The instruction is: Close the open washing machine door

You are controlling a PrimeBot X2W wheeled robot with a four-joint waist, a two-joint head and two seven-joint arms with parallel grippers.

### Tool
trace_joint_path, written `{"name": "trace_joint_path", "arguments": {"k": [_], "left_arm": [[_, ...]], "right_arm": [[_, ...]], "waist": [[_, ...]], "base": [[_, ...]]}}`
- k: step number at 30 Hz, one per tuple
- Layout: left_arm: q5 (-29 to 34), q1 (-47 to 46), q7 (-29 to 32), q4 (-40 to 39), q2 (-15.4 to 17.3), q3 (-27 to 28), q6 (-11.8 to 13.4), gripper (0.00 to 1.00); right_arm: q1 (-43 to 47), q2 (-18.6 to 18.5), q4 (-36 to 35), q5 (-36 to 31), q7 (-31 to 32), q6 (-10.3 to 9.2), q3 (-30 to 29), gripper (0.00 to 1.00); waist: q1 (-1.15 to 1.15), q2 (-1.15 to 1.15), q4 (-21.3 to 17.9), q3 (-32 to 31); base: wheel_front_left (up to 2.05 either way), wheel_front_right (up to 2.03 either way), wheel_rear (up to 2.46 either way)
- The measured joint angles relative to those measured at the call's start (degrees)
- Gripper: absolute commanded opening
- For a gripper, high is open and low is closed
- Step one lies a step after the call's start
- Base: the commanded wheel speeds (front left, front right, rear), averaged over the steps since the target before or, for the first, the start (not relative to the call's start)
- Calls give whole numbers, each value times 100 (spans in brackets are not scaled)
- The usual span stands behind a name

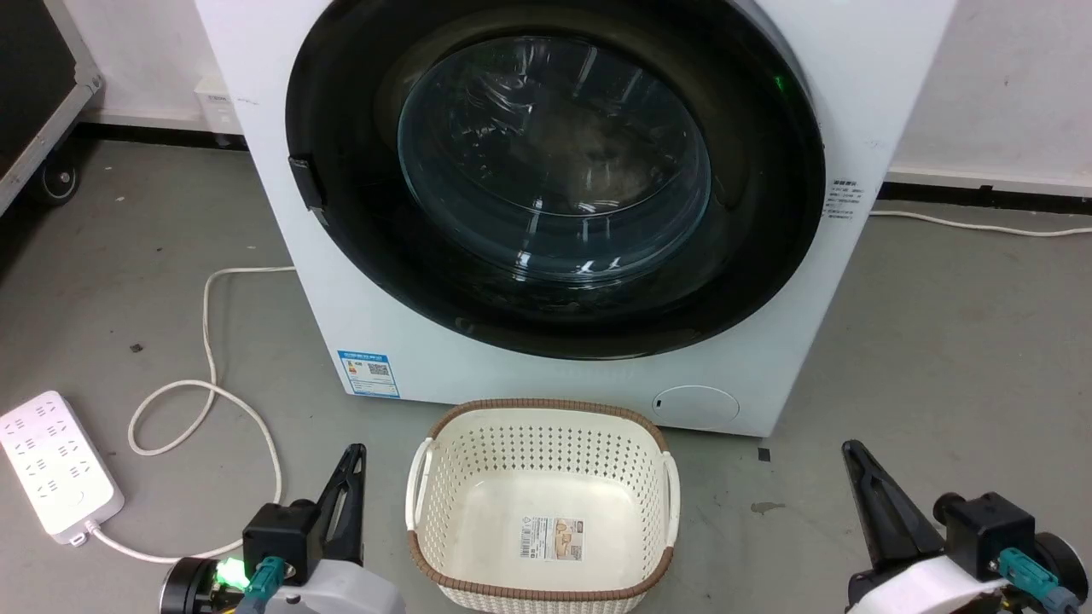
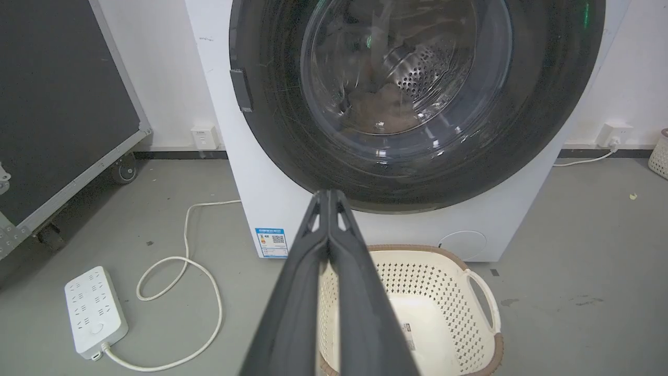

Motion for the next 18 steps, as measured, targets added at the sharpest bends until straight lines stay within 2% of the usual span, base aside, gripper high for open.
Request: {"name": "trace_joint_path", "arguments": {"k": [18], "left_arm": [[83,-1,212,-152,-42,103,45,0]], "right_arm": [[-40,20,-91,-110,201,0,23,0]], "waist": [[0,0,-16,24]], "base": [[0,0,0]]}}
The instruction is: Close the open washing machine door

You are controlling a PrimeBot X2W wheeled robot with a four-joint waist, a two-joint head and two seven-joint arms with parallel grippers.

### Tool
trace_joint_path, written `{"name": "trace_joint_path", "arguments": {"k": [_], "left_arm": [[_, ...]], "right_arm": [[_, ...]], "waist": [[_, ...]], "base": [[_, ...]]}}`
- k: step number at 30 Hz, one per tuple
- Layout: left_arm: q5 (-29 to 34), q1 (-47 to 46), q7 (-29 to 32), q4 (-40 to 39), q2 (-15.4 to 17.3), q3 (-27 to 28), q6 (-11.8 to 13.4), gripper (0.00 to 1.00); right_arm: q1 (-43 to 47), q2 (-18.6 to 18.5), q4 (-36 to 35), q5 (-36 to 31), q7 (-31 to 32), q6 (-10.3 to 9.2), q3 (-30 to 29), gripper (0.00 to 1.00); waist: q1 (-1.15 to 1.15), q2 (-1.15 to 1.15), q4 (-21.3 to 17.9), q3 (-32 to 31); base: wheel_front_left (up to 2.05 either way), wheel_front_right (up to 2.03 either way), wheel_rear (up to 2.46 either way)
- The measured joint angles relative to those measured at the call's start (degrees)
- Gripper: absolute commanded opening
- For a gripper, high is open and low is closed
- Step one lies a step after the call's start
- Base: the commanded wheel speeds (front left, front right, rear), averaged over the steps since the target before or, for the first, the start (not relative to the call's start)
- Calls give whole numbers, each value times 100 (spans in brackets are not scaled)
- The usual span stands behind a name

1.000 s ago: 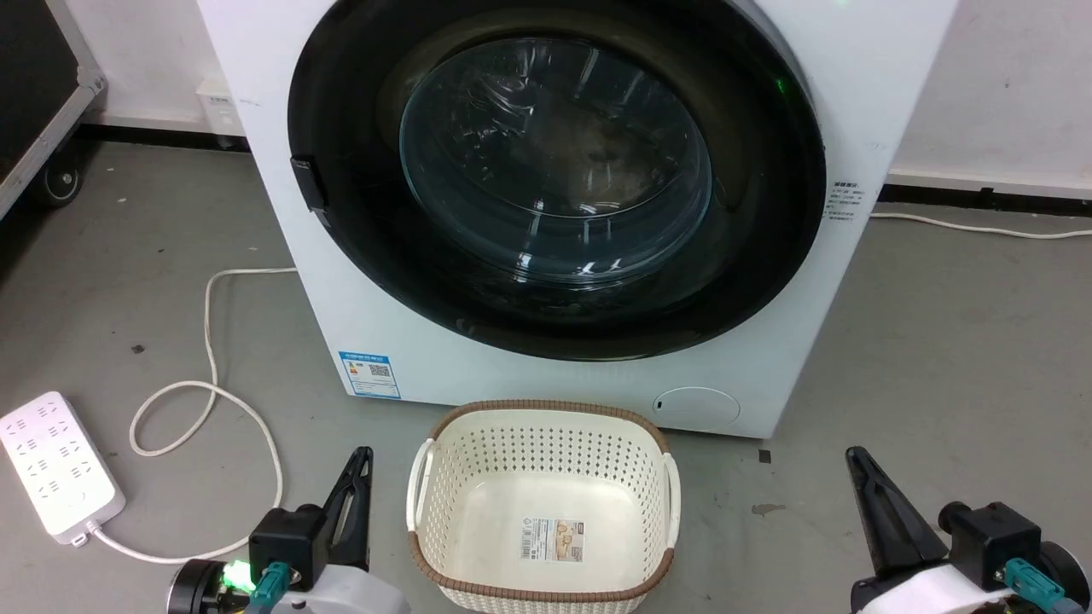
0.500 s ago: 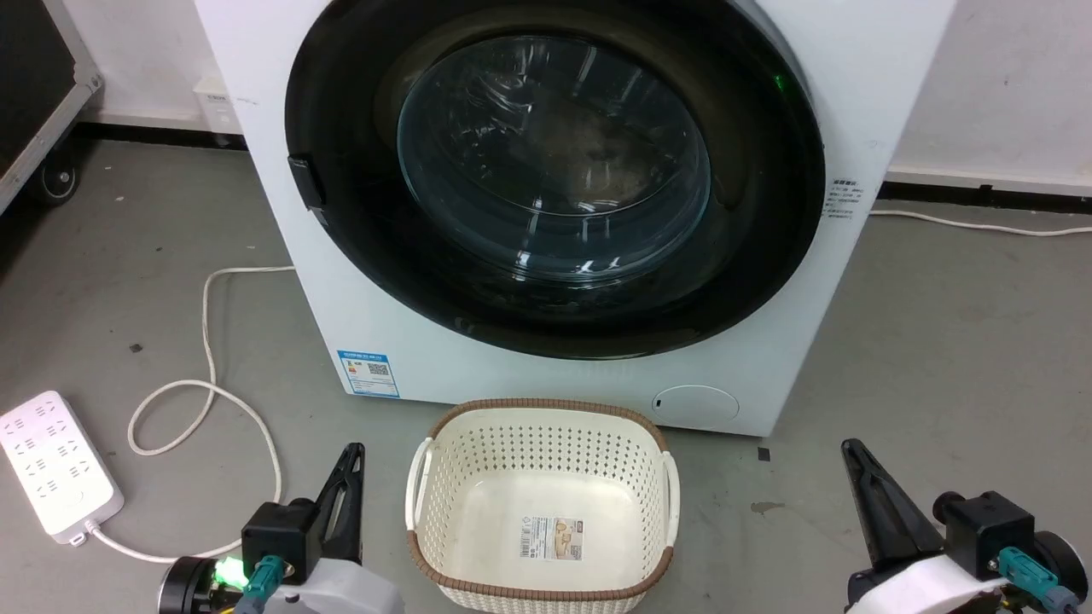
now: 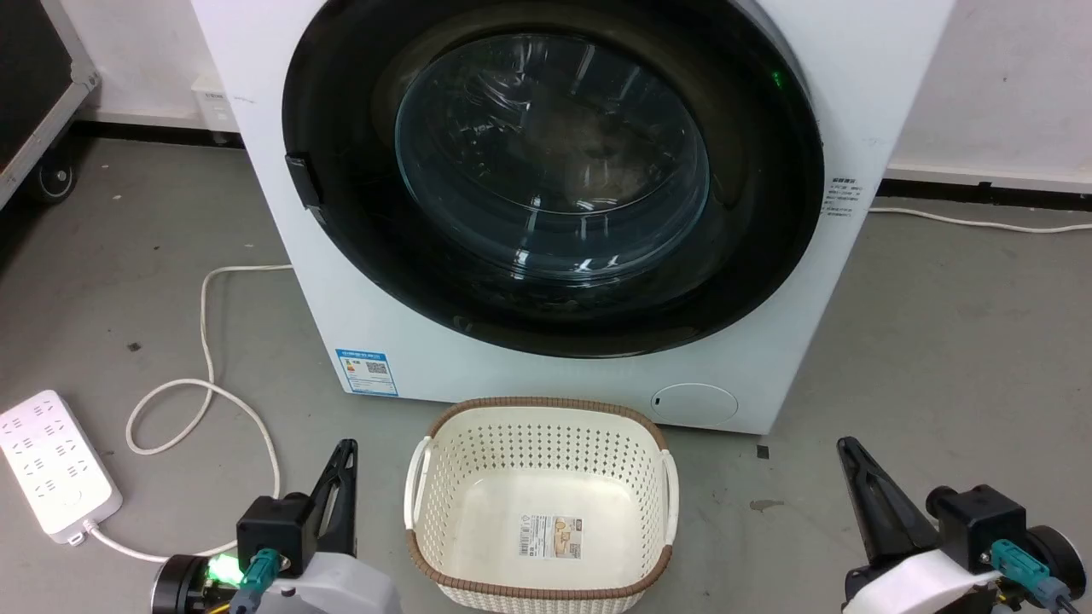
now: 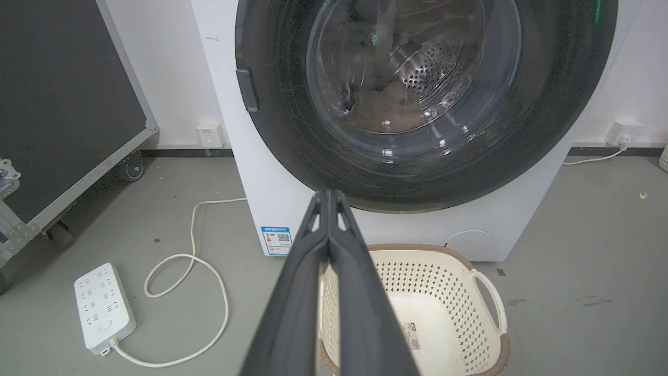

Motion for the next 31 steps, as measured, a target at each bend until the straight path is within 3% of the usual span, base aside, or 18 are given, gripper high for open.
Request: {"name": "trace_joint_path", "arguments": {"k": [31], "left_arm": [[153,-3,377,-259,-64,211,52,0]], "right_arm": [[-94,35,-153,-162,375,0,42,0]], "waist": [[0,0,-28,42]], "base": [[0,0,0]]}}
